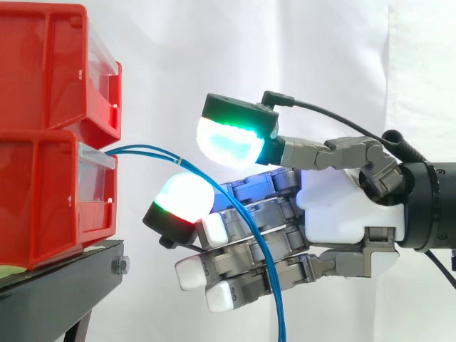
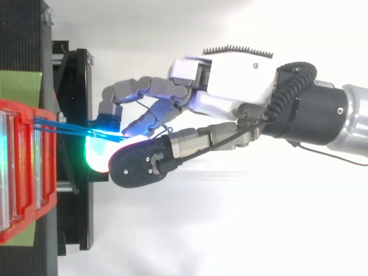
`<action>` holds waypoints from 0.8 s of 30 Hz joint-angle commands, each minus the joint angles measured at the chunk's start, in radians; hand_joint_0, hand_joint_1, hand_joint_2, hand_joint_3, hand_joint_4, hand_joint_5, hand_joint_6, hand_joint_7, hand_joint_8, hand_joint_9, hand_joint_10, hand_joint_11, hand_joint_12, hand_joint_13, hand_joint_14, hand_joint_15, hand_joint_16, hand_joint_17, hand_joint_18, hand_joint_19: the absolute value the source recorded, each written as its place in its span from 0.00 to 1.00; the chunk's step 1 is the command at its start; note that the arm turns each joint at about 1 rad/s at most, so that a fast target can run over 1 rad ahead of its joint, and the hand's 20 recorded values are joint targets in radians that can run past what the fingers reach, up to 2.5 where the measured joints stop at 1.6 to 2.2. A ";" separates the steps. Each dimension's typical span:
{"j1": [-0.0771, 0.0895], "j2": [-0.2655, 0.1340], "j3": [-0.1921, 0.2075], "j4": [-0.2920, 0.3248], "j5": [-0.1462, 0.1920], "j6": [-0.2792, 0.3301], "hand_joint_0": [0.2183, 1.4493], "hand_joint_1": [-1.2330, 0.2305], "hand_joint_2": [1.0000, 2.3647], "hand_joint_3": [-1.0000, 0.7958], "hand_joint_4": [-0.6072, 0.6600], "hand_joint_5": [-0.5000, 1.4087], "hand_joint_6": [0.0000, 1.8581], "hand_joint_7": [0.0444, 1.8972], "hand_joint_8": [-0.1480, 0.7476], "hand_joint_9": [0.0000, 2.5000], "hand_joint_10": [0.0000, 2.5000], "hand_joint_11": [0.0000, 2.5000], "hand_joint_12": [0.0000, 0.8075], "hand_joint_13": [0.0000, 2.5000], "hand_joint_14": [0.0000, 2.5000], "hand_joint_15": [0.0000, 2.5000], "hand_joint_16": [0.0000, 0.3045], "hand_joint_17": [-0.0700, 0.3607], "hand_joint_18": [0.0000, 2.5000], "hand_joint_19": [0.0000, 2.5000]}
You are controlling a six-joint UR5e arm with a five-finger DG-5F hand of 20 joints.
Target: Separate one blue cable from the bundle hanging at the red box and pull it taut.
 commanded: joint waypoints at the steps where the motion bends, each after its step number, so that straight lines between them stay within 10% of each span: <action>1: -0.002 0.000 0.000 -0.001 0.001 0.000 0.37 0.44 0.02 0.41 0.62 0.17 0.31 0.68 0.53 0.34 0.01 0.31 0.40 0.31 0.01 0.17 0.12 0.35 0.24 0.19; 10: -0.011 0.001 0.000 -0.005 0.004 0.000 0.31 0.59 0.00 0.28 0.63 0.18 0.36 0.63 0.54 0.37 0.01 0.31 0.40 0.32 0.01 0.18 0.12 0.35 0.25 0.19; 24: -0.014 0.000 0.000 -0.011 0.004 -0.002 0.33 0.40 0.02 0.50 0.63 0.17 0.39 0.61 0.55 0.38 0.01 0.36 0.41 0.33 0.01 0.19 0.12 0.35 0.26 0.19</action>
